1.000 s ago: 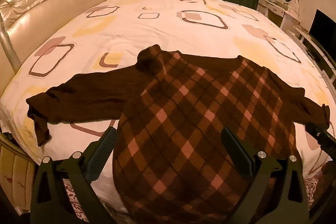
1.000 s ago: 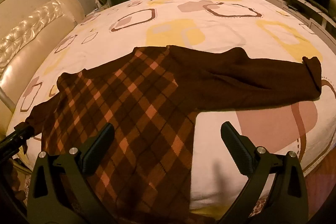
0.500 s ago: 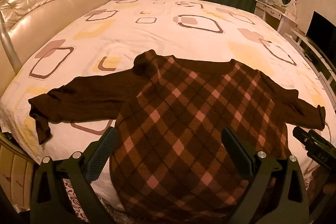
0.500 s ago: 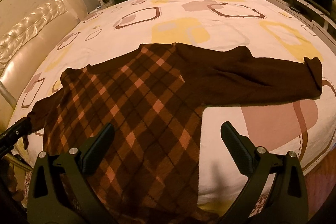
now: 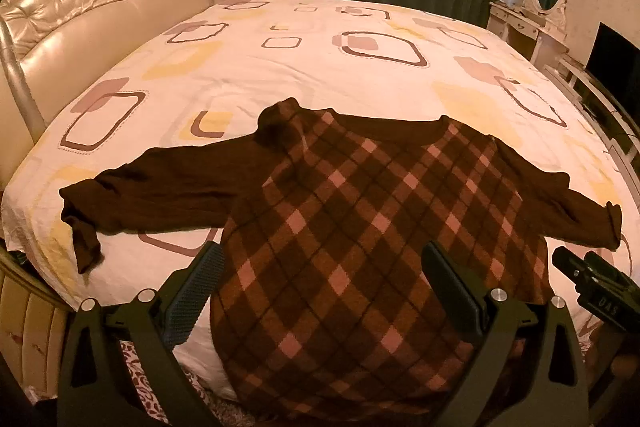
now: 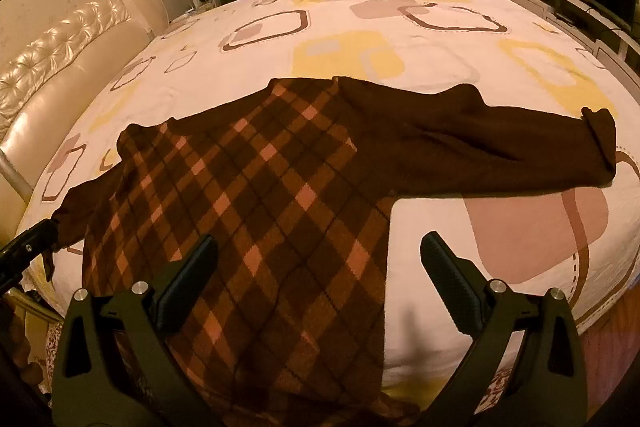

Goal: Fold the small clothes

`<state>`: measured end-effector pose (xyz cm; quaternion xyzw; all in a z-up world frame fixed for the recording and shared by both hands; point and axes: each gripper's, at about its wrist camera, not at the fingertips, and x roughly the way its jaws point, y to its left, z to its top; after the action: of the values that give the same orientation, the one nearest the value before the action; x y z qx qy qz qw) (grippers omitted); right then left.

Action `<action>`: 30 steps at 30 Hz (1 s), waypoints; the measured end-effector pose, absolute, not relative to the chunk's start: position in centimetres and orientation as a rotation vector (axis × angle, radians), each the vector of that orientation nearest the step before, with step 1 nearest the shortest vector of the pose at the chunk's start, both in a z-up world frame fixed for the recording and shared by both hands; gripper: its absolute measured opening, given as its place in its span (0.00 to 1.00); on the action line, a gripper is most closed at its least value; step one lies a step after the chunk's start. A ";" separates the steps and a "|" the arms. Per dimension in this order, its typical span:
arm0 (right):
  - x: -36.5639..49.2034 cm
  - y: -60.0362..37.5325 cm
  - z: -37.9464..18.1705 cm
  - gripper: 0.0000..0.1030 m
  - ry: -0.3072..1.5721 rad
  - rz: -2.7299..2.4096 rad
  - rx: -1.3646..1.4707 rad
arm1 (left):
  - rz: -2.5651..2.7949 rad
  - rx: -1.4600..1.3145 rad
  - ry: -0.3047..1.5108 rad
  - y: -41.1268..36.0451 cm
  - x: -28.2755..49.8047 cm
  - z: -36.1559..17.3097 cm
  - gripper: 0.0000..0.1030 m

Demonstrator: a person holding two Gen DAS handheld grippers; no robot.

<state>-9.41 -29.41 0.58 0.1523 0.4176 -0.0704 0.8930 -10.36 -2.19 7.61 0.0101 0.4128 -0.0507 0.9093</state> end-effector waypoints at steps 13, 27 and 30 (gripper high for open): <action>-9.5 -29.3 0.2 0.98 0.873 -0.144 0.315 | -0.093 0.013 0.853 -2.3 -10.5 7.4 0.96; -9.4 -29.2 0.0 0.98 0.876 -0.143 0.314 | -0.081 0.019 0.850 -2.7 -10.9 7.1 0.96; -9.4 -29.2 0.0 0.98 0.876 -0.142 0.312 | -0.081 0.020 0.853 -2.6 -10.9 7.0 0.96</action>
<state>-9.42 -29.22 -0.02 0.1503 0.4222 -0.0685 0.8913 -10.89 -2.65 7.03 0.0098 0.4135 -0.0392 0.9096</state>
